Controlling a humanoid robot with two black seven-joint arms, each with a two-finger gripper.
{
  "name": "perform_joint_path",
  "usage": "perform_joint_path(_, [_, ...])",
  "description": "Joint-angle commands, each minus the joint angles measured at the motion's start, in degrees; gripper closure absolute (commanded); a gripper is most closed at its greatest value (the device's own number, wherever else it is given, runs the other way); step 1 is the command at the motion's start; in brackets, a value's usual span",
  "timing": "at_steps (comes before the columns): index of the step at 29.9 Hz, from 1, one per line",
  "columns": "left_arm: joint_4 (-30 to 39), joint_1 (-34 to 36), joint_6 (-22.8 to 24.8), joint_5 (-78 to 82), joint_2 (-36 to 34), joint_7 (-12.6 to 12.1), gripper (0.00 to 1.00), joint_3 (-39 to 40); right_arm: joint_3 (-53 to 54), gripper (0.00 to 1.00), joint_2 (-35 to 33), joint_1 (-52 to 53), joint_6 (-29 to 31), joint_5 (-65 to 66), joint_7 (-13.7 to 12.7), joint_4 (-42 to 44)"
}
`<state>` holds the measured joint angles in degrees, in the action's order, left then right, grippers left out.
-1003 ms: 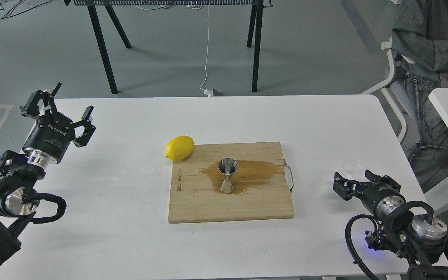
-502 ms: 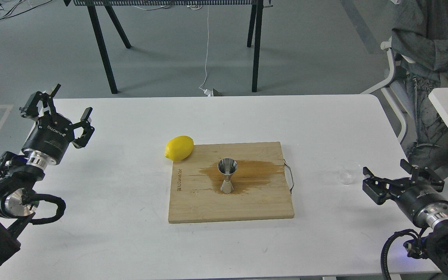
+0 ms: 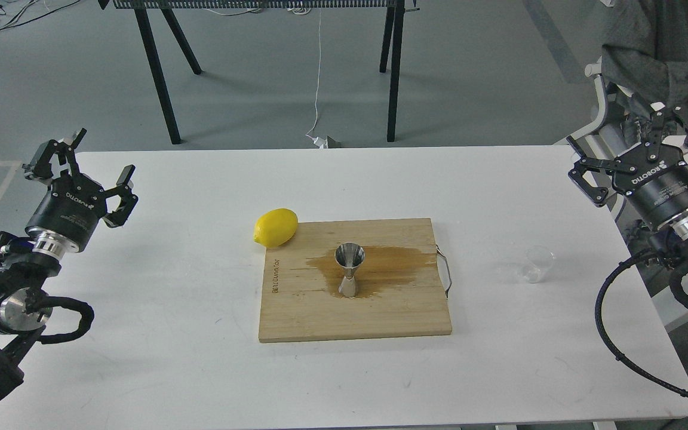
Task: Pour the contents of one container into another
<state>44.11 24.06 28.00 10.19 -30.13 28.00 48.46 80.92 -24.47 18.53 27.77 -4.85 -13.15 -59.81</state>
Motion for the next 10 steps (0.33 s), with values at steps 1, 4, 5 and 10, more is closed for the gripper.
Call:
perform_joint_path(1, [-0.3,0.1,0.0,0.0,0.1,0.0,0.06,0.1,-0.7,0.02,3.5,2.8,0.2,0.0,0.2,4.5])
perform_joint_path(4, [-0.3,0.0,0.0,-0.1,0.5,0.0,0.06,0.1,-0.2,0.02,5.5,2.9,0.2,0.0,0.2,4.6])
perform_joint_path(5, [-0.3,0.0,0.0,-0.1,0.6,0.0,0.06,0.1,-0.3,0.02,5.5,2.9,0.2,0.0,0.2,4.7])
perform_joint_path(10, [-0.3,-0.1,0.0,-0.1,0.8,0.0,0.06,0.1,-0.2,0.03,5.7,2.9,0.2,-0.1,0.8,4.4])
